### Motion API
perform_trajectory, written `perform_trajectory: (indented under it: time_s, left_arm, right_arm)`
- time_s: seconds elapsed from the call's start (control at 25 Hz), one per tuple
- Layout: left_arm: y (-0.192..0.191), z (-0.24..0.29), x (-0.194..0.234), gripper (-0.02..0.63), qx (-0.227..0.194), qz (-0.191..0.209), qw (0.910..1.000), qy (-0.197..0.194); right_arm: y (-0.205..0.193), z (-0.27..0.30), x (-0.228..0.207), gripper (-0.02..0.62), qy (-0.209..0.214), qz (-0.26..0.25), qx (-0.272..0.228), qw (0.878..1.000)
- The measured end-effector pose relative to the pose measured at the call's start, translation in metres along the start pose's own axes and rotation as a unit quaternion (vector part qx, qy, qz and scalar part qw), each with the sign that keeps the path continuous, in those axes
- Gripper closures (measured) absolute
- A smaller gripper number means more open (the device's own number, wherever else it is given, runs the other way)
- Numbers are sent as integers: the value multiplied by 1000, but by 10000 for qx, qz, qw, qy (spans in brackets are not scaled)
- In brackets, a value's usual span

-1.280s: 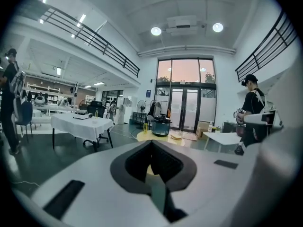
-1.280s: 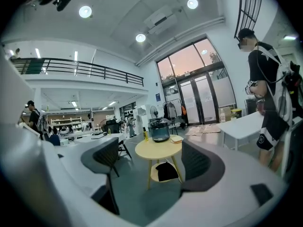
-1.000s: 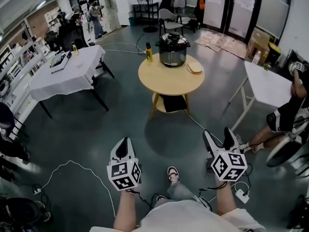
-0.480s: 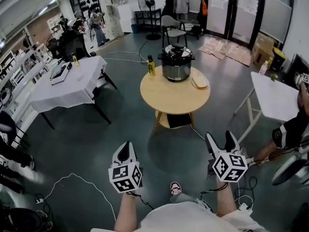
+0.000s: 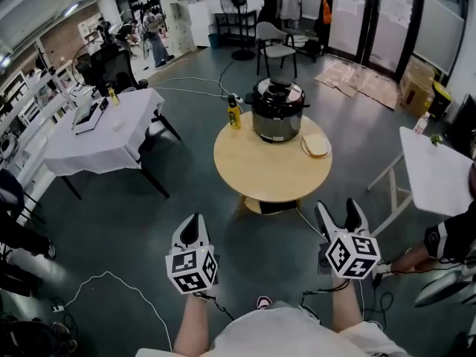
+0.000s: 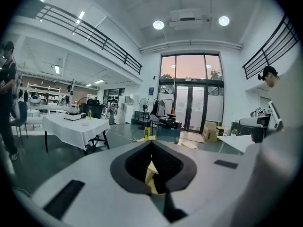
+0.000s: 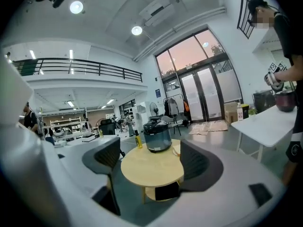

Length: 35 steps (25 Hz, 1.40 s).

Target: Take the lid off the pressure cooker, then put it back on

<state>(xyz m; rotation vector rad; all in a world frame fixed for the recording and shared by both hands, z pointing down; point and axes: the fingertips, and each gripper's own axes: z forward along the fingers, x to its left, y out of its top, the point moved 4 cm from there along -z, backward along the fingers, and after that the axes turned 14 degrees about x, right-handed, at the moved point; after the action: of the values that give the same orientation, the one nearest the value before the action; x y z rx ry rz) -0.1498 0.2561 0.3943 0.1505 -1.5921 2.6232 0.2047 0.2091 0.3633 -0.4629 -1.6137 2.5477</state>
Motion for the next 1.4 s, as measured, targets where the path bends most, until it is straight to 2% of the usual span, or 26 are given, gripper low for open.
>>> perform_trajectory:
  time_s: [0.36, 0.64, 0.92, 1.4]
  left_arm:
    - [22, 64, -18, 615, 138, -68, 9999, -38]
    - [48, 97, -30, 615, 137, 189, 9995, -227]
    - [68, 155, -24, 617, 104, 301, 9984, -474]
    - [178, 286, -5, 615, -85, 603, 9932, -995]
  right_arm:
    - [25, 56, -23, 199, 146, -41, 140, 9998]
    - [38, 73, -40, 201, -19, 145, 95, 9998]
    - [43, 112, -51, 202, -281, 207, 65, 9994]
    - [120, 212, -54, 206, -737, 410, -291, 9960]
